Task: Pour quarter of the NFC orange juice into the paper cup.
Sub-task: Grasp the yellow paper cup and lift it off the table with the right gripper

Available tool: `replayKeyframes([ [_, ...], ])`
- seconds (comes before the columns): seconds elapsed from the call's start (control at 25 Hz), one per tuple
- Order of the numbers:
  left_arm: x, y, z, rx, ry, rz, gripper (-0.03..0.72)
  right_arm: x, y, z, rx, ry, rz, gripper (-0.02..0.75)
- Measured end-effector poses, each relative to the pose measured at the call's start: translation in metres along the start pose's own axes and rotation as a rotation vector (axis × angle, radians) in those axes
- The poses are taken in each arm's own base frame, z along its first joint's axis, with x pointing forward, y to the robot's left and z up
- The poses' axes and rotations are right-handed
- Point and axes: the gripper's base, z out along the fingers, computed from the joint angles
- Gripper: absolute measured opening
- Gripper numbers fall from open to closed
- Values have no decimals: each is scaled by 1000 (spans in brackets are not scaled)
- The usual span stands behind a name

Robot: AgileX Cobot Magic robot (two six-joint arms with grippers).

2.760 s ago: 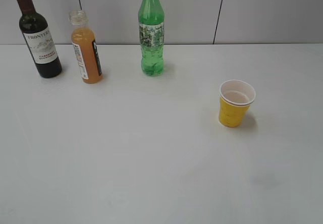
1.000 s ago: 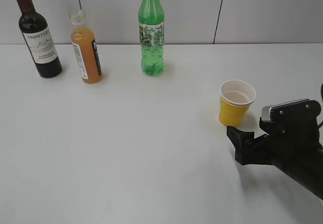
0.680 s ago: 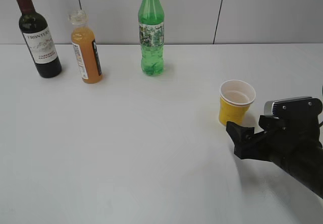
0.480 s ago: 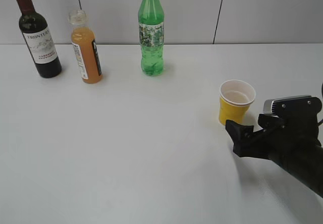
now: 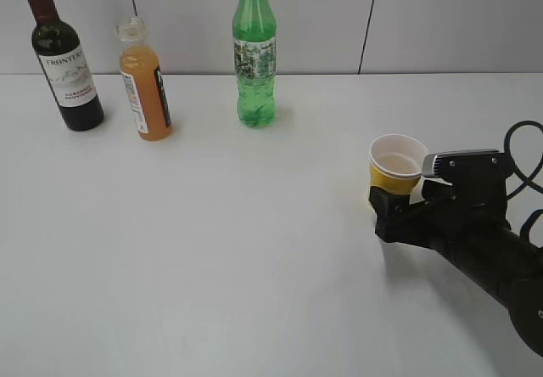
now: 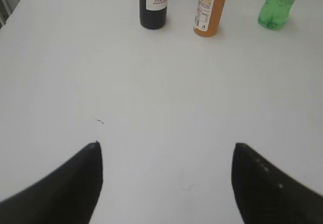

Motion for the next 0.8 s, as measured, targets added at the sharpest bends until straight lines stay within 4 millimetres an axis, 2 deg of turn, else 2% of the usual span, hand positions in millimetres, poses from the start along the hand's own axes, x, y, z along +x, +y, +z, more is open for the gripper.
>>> replayKeyframes([
  [0.24,0,0,0,0,0,0,587,3,0,3,6,9,0,665],
  [0.52,0,0,0,0,0,0,587,22,-4,6,19,77,-14,657],
  [0.8,0,0,0,0,0,0,587,22,-1,20,14,49,-15,649],
])
